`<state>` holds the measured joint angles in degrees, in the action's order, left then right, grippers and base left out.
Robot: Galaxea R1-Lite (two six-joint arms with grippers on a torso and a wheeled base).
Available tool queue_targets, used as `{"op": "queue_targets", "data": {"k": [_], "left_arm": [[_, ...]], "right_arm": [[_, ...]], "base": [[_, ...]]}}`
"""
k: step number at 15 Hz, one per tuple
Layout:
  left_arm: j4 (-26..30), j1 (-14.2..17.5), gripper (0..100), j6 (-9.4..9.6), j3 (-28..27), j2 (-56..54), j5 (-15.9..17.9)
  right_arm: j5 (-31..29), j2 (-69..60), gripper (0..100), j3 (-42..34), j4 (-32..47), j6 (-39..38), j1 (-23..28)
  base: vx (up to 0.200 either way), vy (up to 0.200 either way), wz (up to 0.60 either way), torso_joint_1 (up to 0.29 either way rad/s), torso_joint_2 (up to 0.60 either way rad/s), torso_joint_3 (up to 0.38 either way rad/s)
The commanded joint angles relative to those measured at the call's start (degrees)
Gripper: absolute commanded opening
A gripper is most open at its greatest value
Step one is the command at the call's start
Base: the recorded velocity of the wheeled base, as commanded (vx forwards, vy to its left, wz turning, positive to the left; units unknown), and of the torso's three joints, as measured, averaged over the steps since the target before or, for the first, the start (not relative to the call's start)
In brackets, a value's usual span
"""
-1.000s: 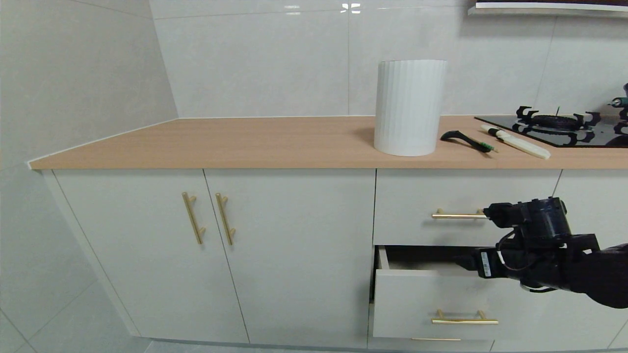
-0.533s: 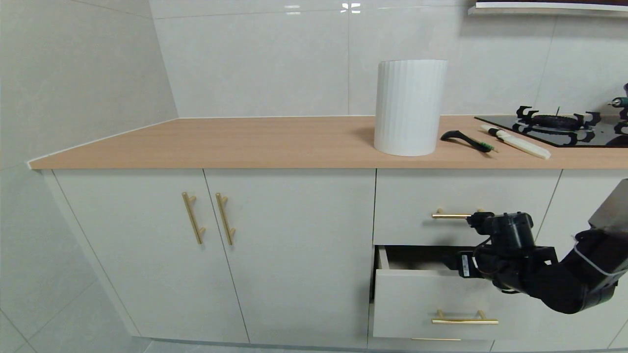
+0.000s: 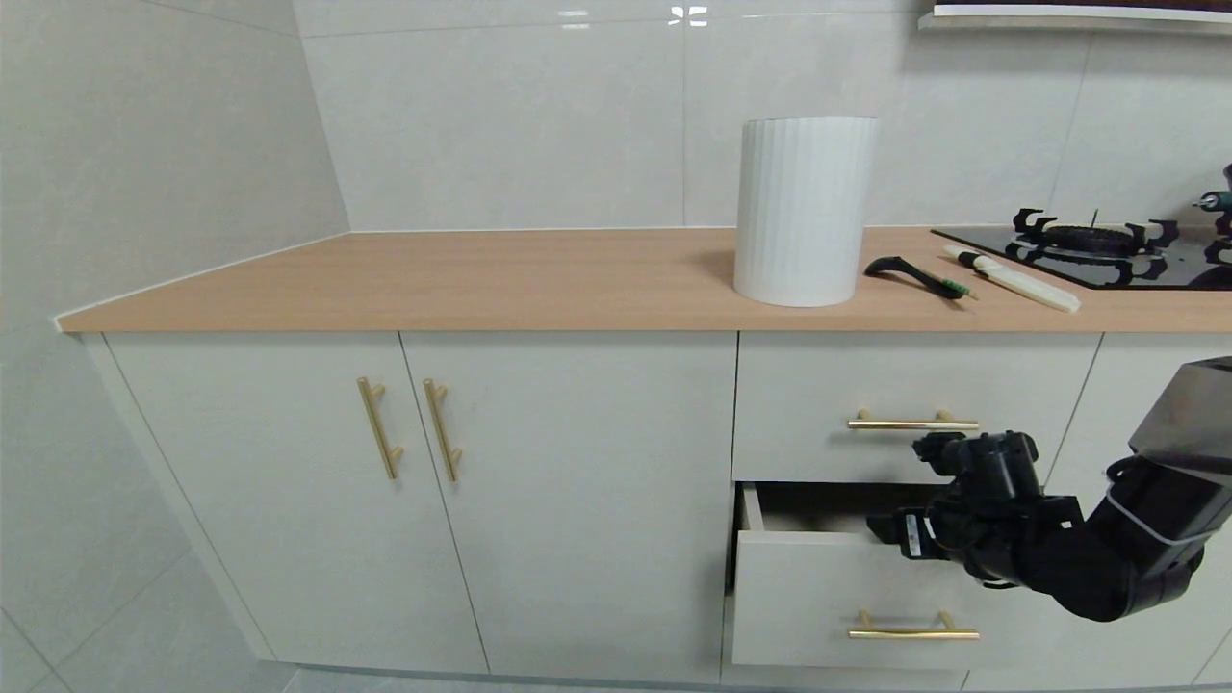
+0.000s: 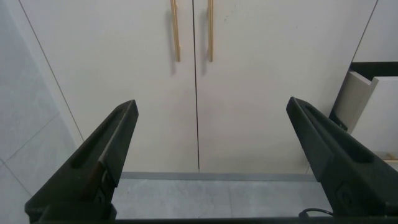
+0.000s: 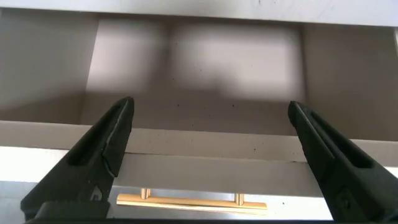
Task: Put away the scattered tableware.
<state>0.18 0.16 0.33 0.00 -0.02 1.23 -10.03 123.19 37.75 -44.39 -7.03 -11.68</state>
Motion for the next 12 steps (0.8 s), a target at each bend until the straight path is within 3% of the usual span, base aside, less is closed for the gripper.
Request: {"op": "queue_targets", "data": {"k": [1,12], "left_arm": [[-0.01,0.02,100,0.02,0.0,0.02,0.0],[-0.01,0.02,100,0.02,0.0,0.02,0.0]], "right_arm": [[0.01,-1.28,100,-0.05,2.02,0.09,-0.01],[2.74,-11.48,100,0.21,22.41,5.01,-0.01]], "base": [[0.0,0.0,0.0,0.0,0.0,0.0],[0.0,0.0,0.0,0.0,0.0,0.0]]}}
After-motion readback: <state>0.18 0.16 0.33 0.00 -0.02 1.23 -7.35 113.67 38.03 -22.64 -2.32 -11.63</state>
